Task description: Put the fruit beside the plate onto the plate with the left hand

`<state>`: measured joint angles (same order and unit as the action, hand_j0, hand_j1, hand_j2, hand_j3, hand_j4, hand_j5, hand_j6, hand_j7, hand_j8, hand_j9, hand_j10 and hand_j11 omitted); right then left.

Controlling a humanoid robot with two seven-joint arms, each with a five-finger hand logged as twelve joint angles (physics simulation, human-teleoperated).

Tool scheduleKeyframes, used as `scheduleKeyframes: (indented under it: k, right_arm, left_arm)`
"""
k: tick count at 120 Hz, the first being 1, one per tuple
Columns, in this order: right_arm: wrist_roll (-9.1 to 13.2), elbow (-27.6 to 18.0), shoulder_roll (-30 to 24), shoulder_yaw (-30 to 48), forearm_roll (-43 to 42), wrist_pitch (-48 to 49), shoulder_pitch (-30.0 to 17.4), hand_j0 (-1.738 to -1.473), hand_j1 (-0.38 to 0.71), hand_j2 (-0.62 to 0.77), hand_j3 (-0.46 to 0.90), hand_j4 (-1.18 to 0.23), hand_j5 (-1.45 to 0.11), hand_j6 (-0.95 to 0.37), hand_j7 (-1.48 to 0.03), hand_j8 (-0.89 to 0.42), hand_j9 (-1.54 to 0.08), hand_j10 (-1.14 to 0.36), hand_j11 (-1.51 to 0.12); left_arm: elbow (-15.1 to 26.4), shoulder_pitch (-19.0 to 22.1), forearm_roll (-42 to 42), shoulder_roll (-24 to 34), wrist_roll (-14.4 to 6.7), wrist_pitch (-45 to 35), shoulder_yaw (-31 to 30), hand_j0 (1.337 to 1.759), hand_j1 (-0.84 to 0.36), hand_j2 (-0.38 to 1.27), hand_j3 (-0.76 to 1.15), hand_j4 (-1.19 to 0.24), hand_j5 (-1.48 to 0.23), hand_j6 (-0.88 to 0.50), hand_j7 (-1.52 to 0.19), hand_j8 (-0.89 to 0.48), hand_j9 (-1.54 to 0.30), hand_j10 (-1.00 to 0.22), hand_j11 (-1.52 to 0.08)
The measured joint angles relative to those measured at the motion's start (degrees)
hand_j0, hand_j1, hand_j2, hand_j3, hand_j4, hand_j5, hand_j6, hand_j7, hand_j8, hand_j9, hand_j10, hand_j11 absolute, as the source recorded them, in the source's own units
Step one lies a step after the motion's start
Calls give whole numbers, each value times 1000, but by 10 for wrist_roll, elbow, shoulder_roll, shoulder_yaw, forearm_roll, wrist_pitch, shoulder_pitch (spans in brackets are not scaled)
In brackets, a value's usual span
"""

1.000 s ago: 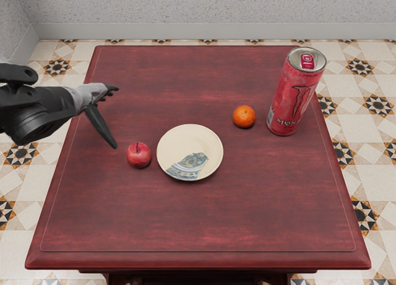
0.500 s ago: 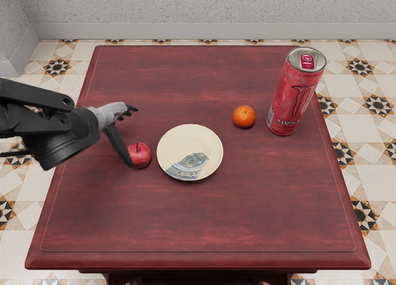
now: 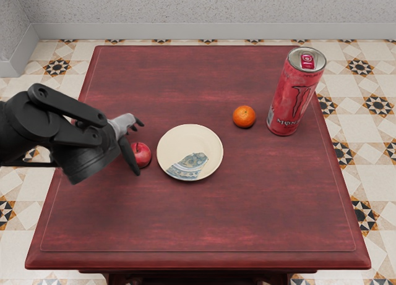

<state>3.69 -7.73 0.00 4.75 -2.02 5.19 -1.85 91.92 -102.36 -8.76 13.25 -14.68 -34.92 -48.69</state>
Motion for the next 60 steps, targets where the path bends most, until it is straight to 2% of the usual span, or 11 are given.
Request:
scheduleKeyframes:
  k: [60]
  right_arm:
    - [0,0,0,0,0,0,0,-1658,-349,0,0,0,0,0,0,0,0,0,0]
  left_arm:
    - [-4,-14,-22,-18,1,-1,-31,1658,-153,84,0,-418,-544,-418,-544,-418,-544,-418,-544]
